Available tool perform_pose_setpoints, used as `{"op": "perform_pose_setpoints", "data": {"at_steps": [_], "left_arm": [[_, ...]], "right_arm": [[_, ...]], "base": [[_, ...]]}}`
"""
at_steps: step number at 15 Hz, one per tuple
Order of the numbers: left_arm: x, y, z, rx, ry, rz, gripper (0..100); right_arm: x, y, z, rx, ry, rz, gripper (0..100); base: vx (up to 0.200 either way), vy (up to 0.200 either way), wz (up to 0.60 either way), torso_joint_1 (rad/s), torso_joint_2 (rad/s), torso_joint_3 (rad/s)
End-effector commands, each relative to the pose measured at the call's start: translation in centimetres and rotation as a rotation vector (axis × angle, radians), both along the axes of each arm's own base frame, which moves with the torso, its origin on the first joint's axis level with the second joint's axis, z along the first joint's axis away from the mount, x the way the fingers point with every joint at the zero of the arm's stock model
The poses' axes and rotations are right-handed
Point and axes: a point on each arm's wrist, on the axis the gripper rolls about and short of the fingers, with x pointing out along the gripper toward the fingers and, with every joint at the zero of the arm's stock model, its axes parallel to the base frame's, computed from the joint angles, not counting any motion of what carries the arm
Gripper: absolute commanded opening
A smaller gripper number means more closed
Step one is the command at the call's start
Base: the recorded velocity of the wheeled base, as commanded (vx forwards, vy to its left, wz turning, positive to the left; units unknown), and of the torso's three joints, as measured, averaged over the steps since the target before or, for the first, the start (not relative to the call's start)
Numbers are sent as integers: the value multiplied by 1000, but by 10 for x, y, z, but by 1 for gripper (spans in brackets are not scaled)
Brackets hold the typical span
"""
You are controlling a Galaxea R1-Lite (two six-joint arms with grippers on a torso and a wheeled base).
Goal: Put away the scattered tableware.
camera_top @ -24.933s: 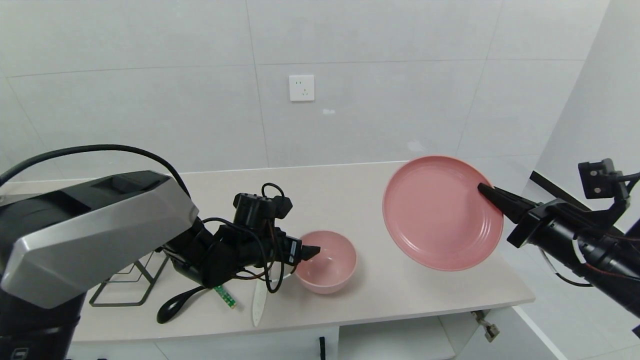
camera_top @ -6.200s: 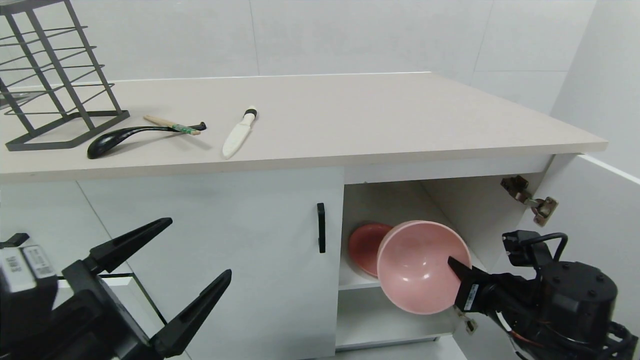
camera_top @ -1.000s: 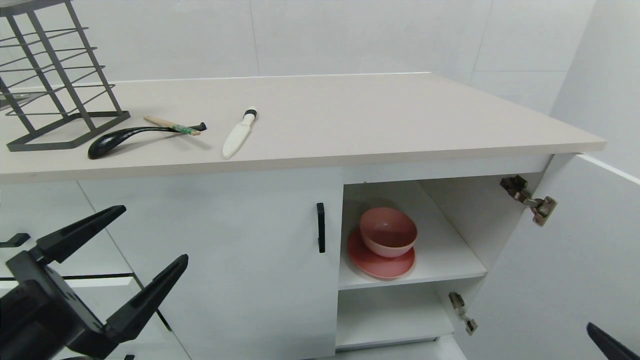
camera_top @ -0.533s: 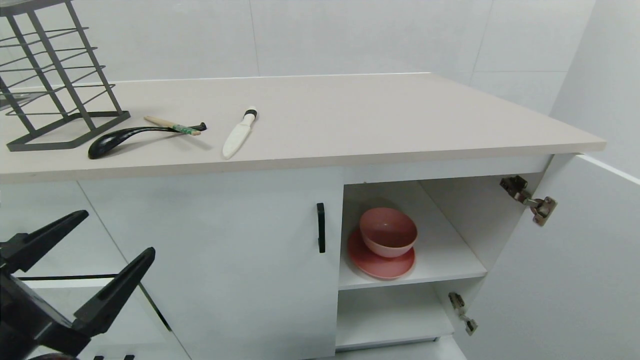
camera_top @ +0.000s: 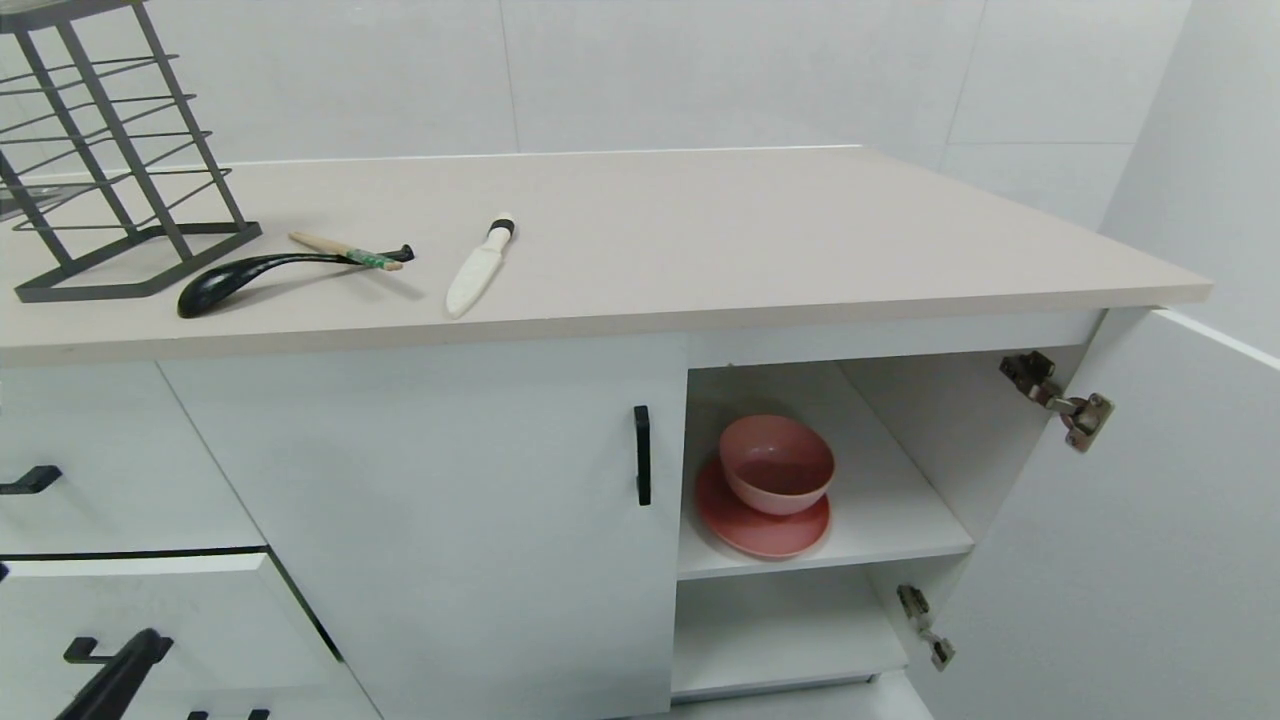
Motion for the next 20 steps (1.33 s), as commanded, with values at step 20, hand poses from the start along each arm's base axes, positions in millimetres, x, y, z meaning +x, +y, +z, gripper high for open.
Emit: {"op": "perform_pose_setpoints", "data": {"at_steps": [20], "left_arm": [[-42,4,-63,-128,103,185,100]], "right_arm": [[0,1,-16,3,114,47,100]], "base": [[-30,0,0,1,0,0]]}}
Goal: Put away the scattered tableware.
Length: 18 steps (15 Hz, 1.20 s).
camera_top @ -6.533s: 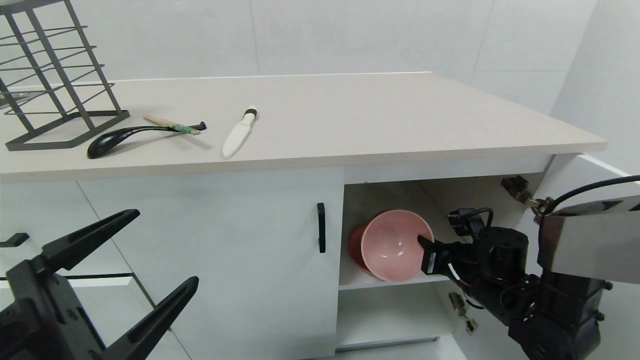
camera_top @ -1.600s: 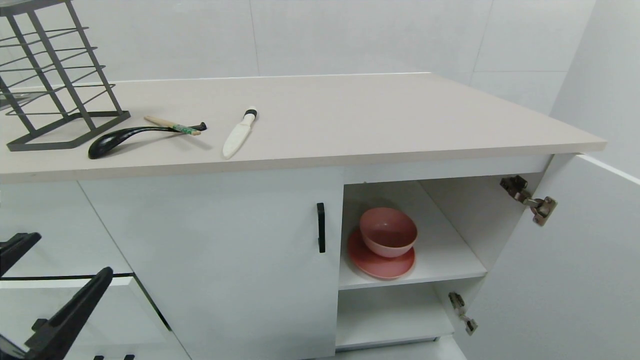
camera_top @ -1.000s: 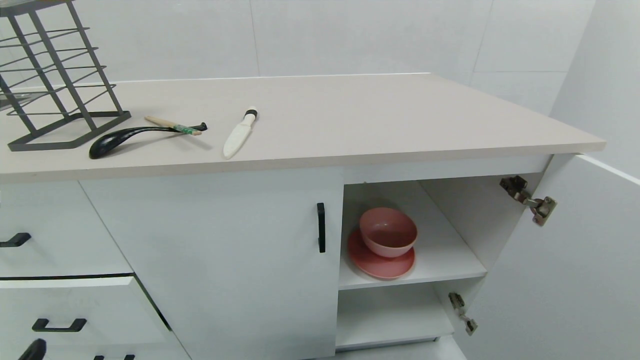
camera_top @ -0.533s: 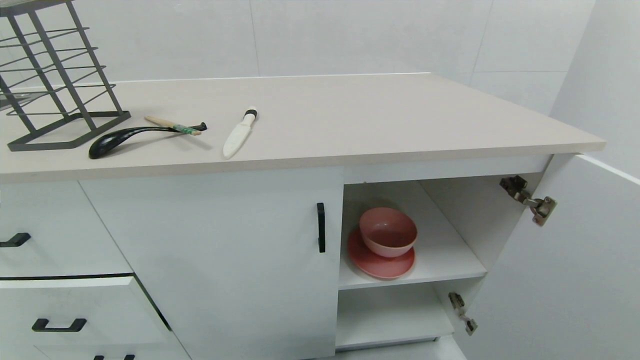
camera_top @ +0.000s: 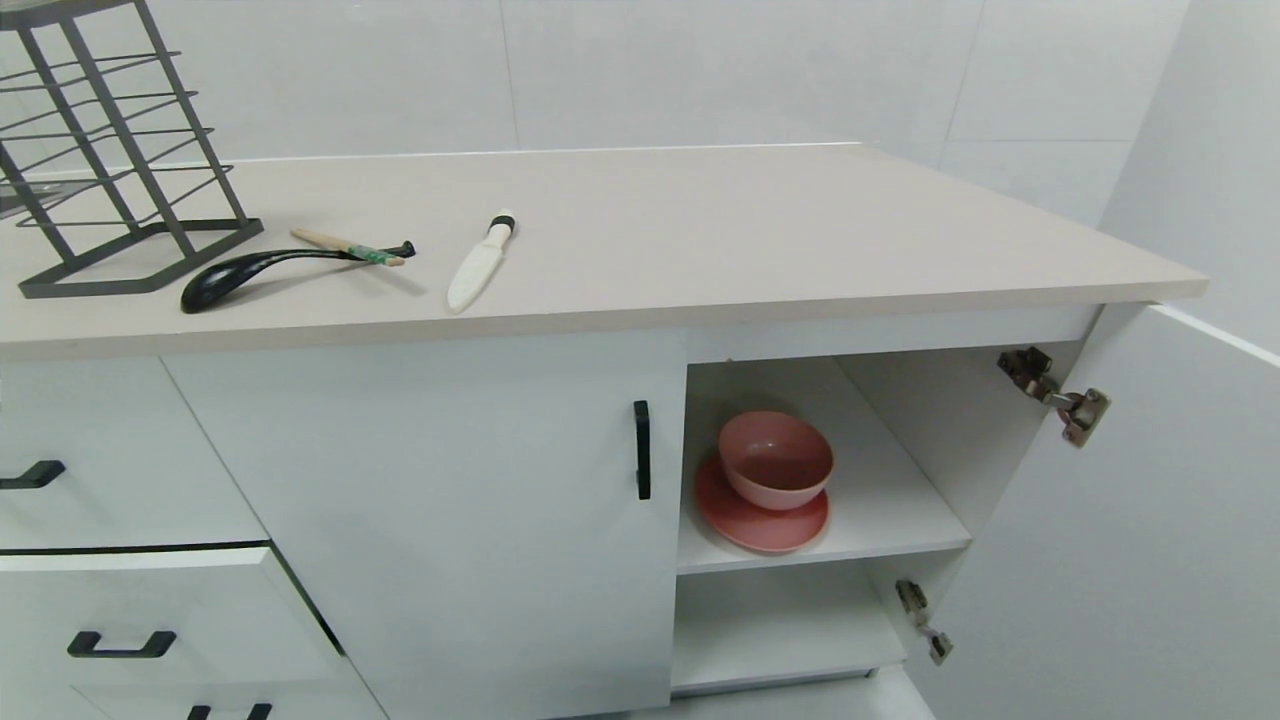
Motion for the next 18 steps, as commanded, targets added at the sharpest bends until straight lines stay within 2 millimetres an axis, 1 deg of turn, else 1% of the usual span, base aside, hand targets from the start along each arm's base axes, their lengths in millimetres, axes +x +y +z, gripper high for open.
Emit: {"op": "perform_pose_setpoints", "data": {"at_steps": [1,6,7,12,18], "left_arm": [[0,0,0,-22,-2,2,100],[0,0,0,-24,-2,11,100],[0,0,0,-24,-2,11,100],[0,0,0,-24,-2,9,100],[0,0,0,-24,-2,11,100]], "right_arm": [[0,0,0,-1,2,0,100],[0,0,0,-4,3,1,100],[0,0,0,-4,3,1,0],[0,0,0,-4,2,1,0],[0,0,0,-4,2,1,0]], "base": [[-200,0,0,2,2,7],[-200,0,0,4,4,0],[-200,0,0,2,2,2],[-200,0,0,3,3,1],[-200,-200,0,2,4,1]]}}
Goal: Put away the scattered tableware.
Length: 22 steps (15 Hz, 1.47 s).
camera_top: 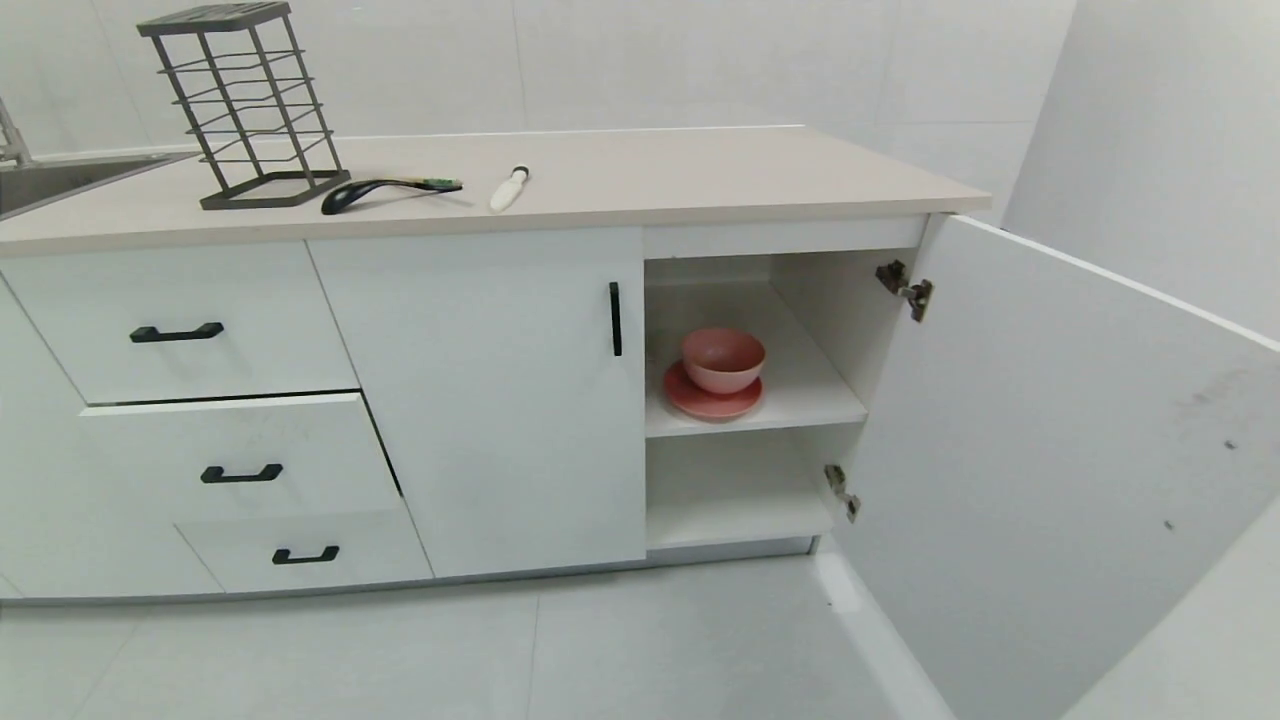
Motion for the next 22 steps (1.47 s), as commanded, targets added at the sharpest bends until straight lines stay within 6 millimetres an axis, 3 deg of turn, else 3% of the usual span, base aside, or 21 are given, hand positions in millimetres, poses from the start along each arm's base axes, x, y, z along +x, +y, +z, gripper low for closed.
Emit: {"op": "perform_pose_setpoints", "data": {"at_steps": [1,18,21,22], "left_arm": [[0,0,0,0,0,0,100],[0,0,0,0,0,0,100],[0,0,0,1,0,0,100],[0,0,0,3,0,0,100]], "right_arm": [[0,0,0,0,1,-1,0],[0,0,0,6,2,-2,0],[0,0,1,8,-18,-4,0],[0,0,9,8,-94,-5,0]], "base": [[0,-200,0,7,2,7],[0,-200,0,2,0,3],[0,0,0,0,0,0],[0,0,0,0,0,0]]}}
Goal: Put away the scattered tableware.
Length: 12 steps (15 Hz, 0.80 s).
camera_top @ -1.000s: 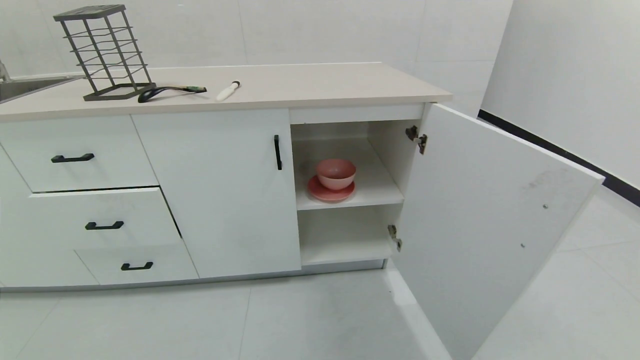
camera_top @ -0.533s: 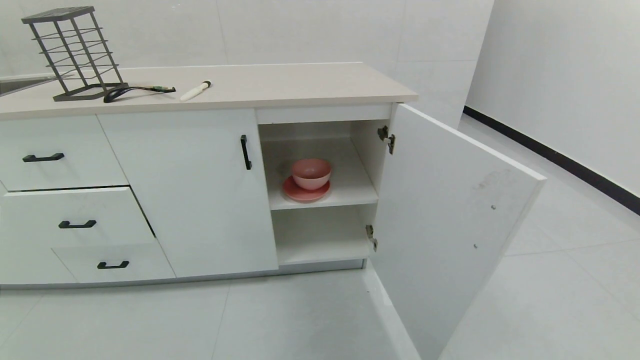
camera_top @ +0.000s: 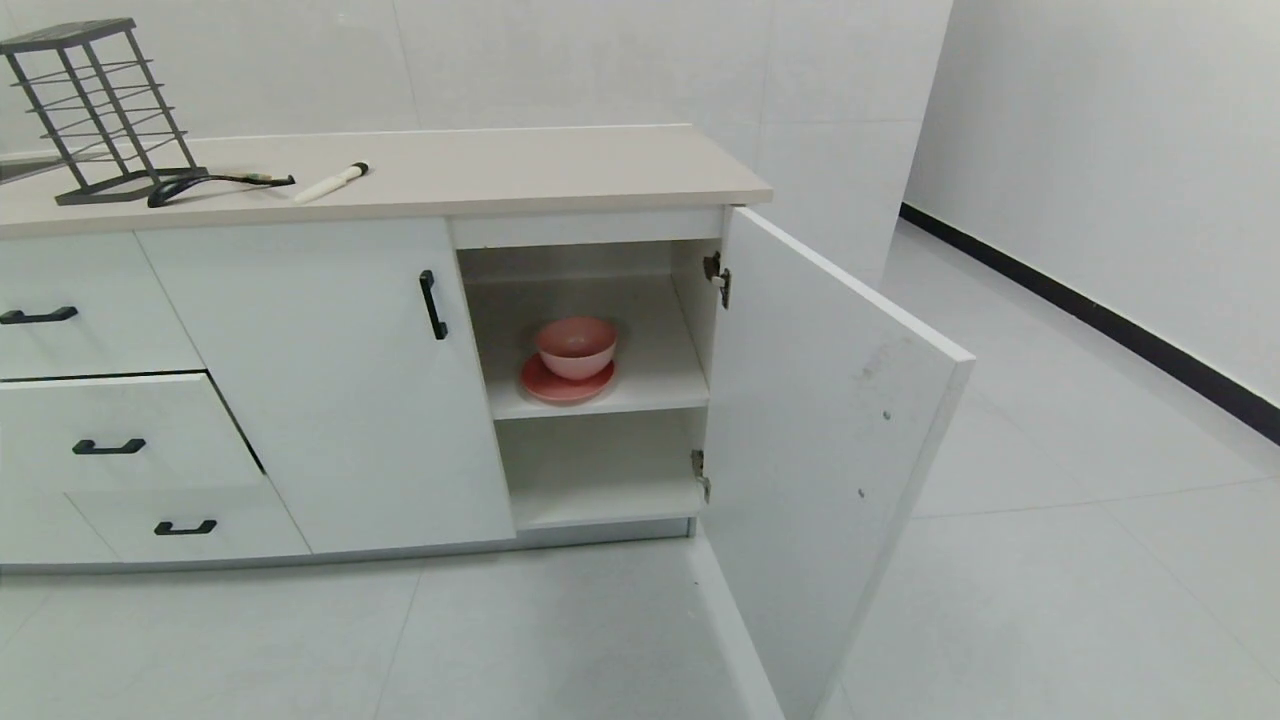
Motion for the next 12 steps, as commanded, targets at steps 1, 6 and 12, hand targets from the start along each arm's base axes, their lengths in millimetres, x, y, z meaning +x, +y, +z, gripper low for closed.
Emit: {"op": "perform_pose_setpoints", "data": {"at_steps": [1,6,12], "left_arm": [[0,0,0,2,0,0,100],[0,0,0,-3,0,0,100],[0,0,0,6,-1,0,100]], "right_arm": [[-2,0,14,-5,-136,0,0],[19,4,54,-59,10,214,0],[102,17,87,-134,308,473,0]], "base": [[0,0,0,0,0,0],[-120,0,0,2,-2,-2],[0,0,0,0,0,0]]}}
